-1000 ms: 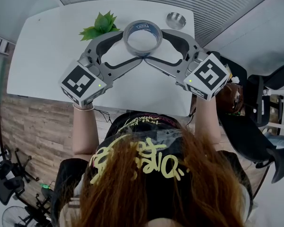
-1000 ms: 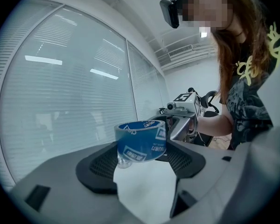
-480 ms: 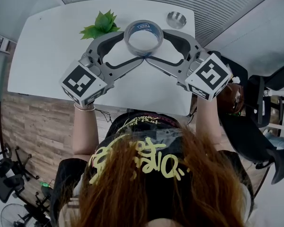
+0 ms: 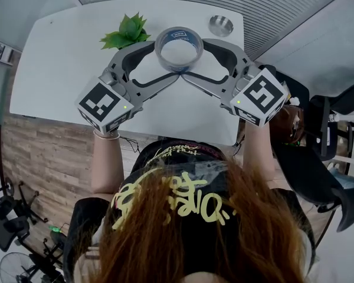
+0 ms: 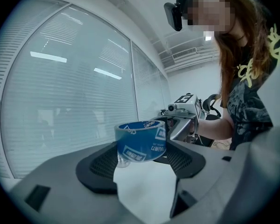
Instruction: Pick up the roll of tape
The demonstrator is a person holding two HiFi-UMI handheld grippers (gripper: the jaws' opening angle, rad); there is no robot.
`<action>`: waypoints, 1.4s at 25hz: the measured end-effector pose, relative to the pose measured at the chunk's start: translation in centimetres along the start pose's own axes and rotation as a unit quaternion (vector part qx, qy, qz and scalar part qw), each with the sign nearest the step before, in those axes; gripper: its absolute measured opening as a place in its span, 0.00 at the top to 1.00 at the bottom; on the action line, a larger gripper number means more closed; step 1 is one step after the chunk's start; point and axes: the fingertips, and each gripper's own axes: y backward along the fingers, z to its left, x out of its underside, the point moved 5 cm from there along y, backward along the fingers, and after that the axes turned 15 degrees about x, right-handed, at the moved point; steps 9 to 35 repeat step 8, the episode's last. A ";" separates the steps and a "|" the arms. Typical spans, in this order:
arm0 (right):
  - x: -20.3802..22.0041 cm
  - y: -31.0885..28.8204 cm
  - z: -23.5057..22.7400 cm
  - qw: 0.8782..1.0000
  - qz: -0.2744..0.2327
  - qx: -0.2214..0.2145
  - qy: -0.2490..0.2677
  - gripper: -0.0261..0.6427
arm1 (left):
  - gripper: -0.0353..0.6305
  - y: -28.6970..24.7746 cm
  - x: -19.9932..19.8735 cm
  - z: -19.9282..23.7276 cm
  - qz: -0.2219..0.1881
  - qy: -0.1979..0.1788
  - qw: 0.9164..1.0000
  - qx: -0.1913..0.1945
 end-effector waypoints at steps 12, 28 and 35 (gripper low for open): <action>0.1 0.0 -0.1 1.000 0.000 -0.001 -0.002 0.47 | 0.46 -0.1 0.0 0.0 0.007 0.001 1.000 -0.001; 0.1 0.0 -0.1 1.000 0.000 -0.001 -0.002 0.47 | 0.46 -0.1 0.0 0.0 0.007 0.001 1.000 -0.001; 0.1 0.0 -0.1 1.000 0.000 -0.001 -0.002 0.47 | 0.46 -0.1 0.0 0.0 0.007 0.001 1.000 -0.001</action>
